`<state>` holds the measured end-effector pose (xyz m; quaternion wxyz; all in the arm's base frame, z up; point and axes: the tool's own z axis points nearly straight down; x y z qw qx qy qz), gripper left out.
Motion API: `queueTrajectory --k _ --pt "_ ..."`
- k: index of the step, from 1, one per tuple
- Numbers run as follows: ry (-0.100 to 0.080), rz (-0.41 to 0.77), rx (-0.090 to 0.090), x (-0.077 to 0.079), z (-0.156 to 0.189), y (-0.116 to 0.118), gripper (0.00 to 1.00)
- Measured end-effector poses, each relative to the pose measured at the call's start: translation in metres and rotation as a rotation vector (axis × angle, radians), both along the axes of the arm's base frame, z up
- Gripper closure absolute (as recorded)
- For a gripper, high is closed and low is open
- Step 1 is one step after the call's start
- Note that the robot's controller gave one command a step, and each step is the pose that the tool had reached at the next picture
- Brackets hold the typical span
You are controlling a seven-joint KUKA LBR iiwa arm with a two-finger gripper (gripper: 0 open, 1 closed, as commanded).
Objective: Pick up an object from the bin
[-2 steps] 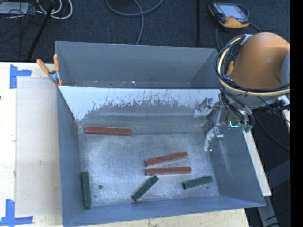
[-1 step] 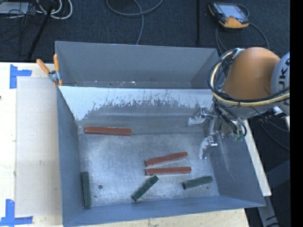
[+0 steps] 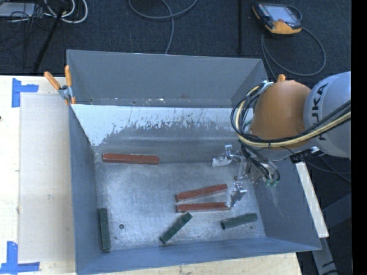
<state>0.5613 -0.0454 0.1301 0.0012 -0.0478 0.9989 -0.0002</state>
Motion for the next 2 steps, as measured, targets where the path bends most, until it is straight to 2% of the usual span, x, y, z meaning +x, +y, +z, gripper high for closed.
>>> queueTrajectory --k 2 --pt "0.01 0.011 0.003 -0.012 -0.041 0.01 0.0"
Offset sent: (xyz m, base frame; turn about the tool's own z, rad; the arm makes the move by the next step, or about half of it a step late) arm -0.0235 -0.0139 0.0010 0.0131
